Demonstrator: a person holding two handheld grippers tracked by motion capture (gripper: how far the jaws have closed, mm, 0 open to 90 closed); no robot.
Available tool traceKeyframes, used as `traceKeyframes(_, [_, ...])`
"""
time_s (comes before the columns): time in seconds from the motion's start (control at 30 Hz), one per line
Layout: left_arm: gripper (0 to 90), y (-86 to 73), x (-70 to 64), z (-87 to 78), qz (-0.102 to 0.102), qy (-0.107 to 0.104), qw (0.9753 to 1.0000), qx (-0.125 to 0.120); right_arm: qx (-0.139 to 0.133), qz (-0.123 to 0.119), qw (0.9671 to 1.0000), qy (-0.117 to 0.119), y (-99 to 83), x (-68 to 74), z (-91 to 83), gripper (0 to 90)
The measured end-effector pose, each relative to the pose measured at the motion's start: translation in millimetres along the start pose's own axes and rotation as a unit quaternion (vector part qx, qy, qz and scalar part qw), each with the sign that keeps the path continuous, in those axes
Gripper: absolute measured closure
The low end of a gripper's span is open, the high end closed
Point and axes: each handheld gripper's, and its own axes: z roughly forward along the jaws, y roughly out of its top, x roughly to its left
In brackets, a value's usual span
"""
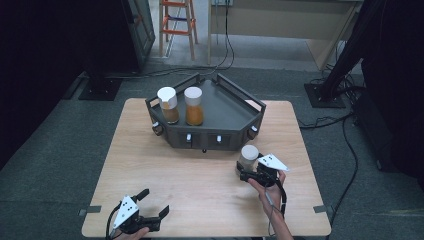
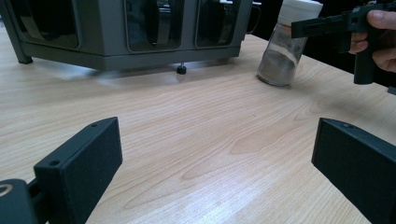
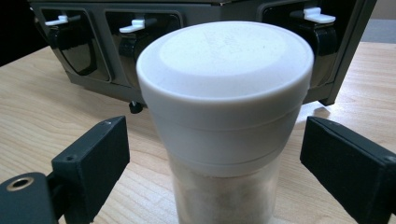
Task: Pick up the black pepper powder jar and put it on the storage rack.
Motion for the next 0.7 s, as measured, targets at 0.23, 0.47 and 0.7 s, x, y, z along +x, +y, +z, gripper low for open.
traceKeyframes(0.23, [1.6, 0.0, 0.2, -0.1, 0.000, 0.000, 1.0000, 0.000, 0.002, -0.002, 1.0000, -0.007, 1.1, -0.5, 4.8, 20.6])
traceKeyframes(0.47, [1.6, -0.3, -0.1, 0.0, 0.000, -0.002, 1.0000, -0.001, 0.000, -0.002, 1.0000, 0.000, -1.2, -3.9, 8.0, 32.5])
traceKeyframes(0.7, [1.6, -0.2, 0.4, 0.3, 0.000, -0.002, 1.0000, 0.000, -0.002, -0.017, 0.9998, -0.011, 0.8, 2.7, 6.0, 34.9])
